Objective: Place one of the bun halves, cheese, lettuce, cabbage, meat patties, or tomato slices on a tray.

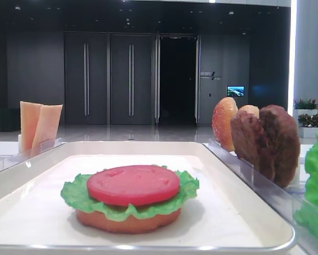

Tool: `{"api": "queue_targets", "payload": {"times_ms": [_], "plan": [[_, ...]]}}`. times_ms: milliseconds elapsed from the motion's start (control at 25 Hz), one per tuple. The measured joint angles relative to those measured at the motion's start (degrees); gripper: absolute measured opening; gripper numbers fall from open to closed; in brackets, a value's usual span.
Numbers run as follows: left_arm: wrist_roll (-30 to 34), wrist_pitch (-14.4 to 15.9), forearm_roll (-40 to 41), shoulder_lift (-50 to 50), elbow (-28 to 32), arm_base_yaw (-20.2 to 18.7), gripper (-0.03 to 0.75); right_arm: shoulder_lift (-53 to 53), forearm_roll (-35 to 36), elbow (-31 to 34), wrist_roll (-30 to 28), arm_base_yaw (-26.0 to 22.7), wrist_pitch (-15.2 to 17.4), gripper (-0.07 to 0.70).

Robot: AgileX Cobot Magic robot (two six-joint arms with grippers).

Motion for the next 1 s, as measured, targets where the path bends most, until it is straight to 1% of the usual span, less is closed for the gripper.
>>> {"api": "queue_targets", "payload": {"times_ms": [1000], "plan": [[0.2, 0.0, -0.4, 0.0, 0.7, 0.0, 0.282, 0.0, 0.0, 0.0, 0.0, 0.0, 0.0, 0.410]]}}
